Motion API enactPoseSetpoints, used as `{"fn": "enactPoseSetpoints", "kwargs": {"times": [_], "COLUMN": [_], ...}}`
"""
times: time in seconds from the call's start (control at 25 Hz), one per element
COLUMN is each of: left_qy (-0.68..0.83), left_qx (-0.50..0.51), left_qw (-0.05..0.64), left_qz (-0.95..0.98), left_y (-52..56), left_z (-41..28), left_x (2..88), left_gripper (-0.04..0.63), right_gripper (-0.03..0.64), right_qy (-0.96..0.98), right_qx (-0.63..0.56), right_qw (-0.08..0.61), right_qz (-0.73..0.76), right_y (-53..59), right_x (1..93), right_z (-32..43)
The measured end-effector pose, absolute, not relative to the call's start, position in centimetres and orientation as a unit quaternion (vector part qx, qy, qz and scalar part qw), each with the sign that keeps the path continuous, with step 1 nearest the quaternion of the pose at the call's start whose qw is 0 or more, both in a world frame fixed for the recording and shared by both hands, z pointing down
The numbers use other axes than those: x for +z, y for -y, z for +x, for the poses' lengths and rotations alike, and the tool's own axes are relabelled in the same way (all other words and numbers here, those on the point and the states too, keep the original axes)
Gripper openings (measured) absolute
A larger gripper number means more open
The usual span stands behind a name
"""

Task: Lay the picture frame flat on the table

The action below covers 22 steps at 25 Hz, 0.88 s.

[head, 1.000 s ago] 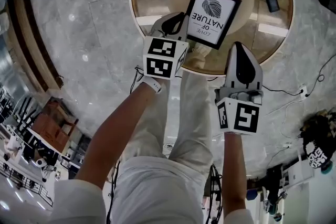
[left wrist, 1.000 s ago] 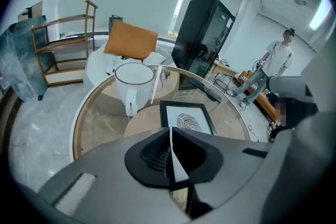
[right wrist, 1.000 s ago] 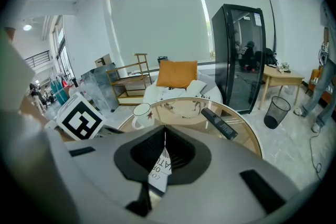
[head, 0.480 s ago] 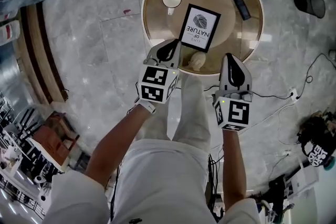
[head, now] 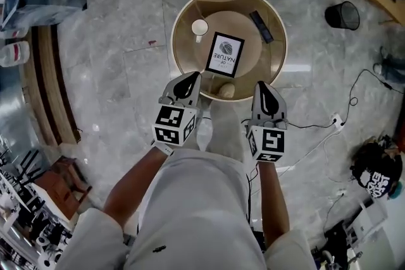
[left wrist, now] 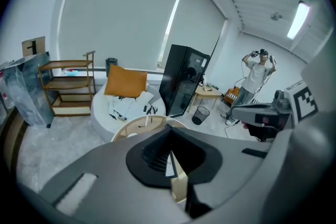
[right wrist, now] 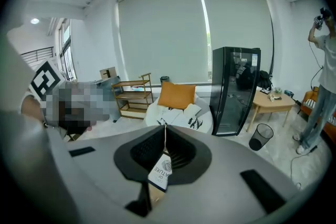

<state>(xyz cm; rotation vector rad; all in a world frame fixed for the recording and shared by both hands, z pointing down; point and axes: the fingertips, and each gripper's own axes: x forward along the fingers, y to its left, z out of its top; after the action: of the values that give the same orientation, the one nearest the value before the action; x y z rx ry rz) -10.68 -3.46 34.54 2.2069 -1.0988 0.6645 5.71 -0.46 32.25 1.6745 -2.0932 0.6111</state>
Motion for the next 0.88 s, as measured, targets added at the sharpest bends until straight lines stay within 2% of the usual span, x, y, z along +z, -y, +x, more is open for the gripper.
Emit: {"fn": "enactPoseSetpoints", "kwargs": {"times": [0.44,0.88], "left_qy": [0.401,0.375], "left_qx": [0.198,0.163], "left_qw": [0.242,0.179], "left_qz": [0.861,0.895], "left_y": [2.5,1.0], "left_z": [-11.7,-9.7], "left_x": [22.1,15.6], "left_gripper": [0.003,0.003], "right_gripper": [0.006,0.006], "right_qy": [0.762,0.756], "right_qx": [0.169,0.128], "right_qw": [0.179,0.126], "right_qz": [0.599,0.629], "right_y": [-1.5,-2.9], "right_x": [21.8,14.6], "right_z": [4.4,5.4]}}
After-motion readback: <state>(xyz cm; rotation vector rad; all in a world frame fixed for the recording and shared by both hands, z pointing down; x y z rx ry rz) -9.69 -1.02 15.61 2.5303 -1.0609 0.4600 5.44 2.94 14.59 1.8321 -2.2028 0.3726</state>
